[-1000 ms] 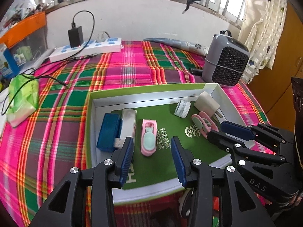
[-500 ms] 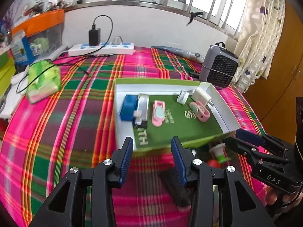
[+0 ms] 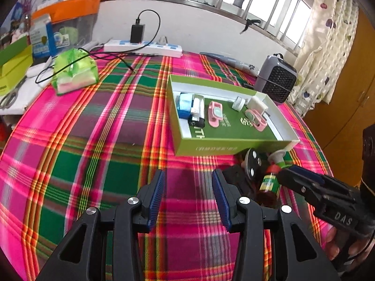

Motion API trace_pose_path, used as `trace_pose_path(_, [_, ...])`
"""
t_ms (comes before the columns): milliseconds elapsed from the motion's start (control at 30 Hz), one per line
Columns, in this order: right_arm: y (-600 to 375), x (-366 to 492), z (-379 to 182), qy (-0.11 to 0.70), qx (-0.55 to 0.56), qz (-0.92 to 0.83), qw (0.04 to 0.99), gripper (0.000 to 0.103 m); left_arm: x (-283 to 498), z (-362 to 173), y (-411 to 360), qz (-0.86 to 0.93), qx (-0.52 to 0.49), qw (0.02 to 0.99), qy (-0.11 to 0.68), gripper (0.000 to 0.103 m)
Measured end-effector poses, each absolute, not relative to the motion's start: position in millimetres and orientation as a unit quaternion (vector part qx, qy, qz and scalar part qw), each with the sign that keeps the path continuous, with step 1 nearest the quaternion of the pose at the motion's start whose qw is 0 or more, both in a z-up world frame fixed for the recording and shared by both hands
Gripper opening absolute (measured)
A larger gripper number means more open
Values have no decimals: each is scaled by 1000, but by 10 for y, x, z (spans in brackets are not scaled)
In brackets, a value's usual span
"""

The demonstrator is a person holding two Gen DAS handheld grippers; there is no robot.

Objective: Organize rigid objects
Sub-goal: 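Move both grippers back toward the brown jar and black device, then close the right gripper around the brown jar with red lid and lift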

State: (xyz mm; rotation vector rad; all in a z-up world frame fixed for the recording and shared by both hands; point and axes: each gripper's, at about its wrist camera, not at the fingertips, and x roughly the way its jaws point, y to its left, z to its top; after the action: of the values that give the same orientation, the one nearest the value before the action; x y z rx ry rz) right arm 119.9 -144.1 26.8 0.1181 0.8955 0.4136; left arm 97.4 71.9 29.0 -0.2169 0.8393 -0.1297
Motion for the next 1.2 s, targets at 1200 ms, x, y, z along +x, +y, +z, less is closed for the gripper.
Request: trace_pose_path(1200, [-1416,1062,59,443,7,128,887,33,830,303,557,-100,-100,895,424,41])
